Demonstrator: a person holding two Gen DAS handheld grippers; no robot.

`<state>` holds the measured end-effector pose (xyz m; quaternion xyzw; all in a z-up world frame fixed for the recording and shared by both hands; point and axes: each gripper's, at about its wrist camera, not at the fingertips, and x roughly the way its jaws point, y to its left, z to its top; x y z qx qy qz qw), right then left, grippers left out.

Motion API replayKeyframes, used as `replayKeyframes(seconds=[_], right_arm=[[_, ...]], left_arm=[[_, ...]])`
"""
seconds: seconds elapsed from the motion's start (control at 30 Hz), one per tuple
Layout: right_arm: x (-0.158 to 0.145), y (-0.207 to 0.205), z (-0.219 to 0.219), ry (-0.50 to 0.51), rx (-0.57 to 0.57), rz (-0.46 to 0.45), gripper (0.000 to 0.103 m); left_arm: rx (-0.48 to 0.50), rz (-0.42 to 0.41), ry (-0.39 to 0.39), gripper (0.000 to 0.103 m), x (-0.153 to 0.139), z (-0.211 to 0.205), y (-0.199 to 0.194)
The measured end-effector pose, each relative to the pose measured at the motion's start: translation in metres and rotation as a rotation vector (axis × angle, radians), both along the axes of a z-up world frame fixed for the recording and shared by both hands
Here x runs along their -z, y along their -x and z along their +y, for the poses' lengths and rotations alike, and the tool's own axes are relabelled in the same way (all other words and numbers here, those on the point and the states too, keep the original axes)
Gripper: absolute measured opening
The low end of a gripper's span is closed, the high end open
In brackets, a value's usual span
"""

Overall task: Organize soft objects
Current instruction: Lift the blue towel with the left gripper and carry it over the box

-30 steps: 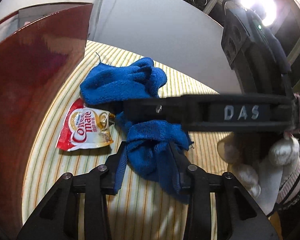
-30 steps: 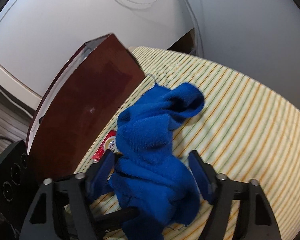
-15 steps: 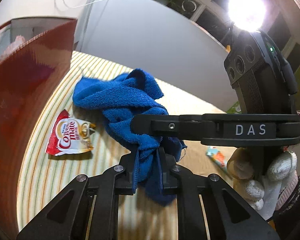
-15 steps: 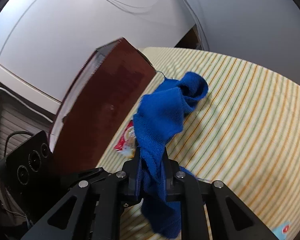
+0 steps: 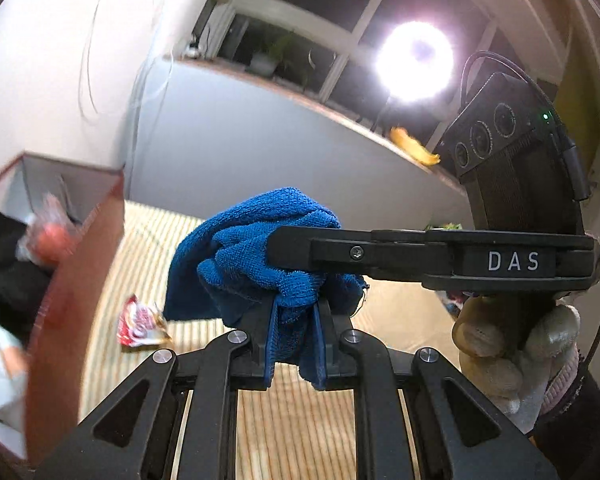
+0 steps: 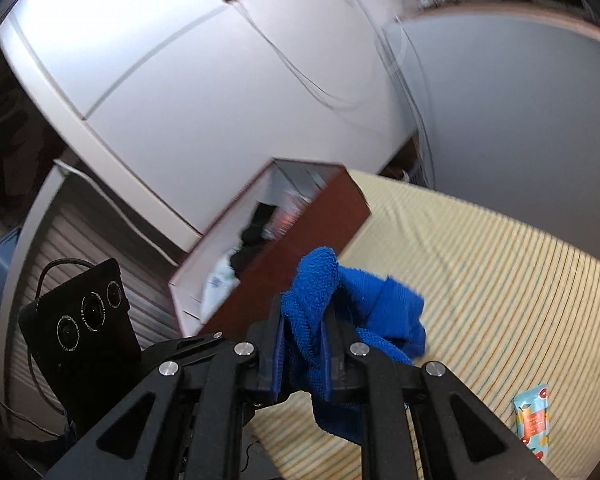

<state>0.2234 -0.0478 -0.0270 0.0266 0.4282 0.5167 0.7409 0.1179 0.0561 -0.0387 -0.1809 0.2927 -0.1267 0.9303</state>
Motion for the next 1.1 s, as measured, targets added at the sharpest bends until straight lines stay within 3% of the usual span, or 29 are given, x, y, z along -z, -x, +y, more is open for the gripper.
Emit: replayKeyframes(seconds=[0.33,0.57,0.8,1.1], right_arm=[[-0.079,0.048,0.048,-0.072,-0.066,-0.144,0.013],[-0.108,0.073,0.111,-0.111,-0.156,-0.191,0.013],[-0.089,0.076,0.172,-0.092,-0.214,-0.149,0.013],[-0.037,0.074,0.224,-0.012,-0.253,-0.062,0.013]], left_arm=[[-0.077,-0.111,-0.094,0.013,-0.07,0.05,0.055],[-0.182,-0.126,-0.131,0.013,-0.084,0.1,0.075],[-0.263,-0.057,-0.143,0.013,-0.059,0.142,0.078],[-0.308,0.063,-0.146,0.013,-0.013,0.165,0.082]])
